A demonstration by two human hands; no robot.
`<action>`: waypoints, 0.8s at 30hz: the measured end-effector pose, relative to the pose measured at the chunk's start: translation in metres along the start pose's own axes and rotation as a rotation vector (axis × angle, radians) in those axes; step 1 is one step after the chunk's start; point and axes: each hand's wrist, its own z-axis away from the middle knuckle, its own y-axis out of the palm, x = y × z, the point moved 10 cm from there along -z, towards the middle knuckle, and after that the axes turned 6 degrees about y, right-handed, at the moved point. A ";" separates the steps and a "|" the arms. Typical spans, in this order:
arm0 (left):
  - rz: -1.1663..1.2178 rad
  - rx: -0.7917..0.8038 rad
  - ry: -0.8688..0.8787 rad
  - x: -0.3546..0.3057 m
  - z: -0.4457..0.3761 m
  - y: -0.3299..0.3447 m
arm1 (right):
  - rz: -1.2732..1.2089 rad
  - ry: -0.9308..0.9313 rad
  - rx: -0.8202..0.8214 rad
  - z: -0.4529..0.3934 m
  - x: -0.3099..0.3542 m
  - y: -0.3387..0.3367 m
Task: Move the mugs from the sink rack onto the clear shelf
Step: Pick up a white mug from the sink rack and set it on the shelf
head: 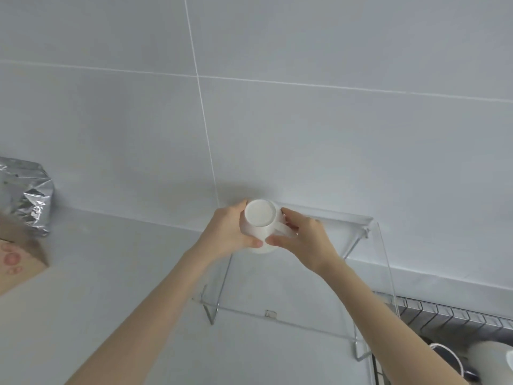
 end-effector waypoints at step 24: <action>-0.089 0.131 -0.124 0.026 -0.014 0.004 | -0.041 0.083 0.091 -0.014 -0.012 0.018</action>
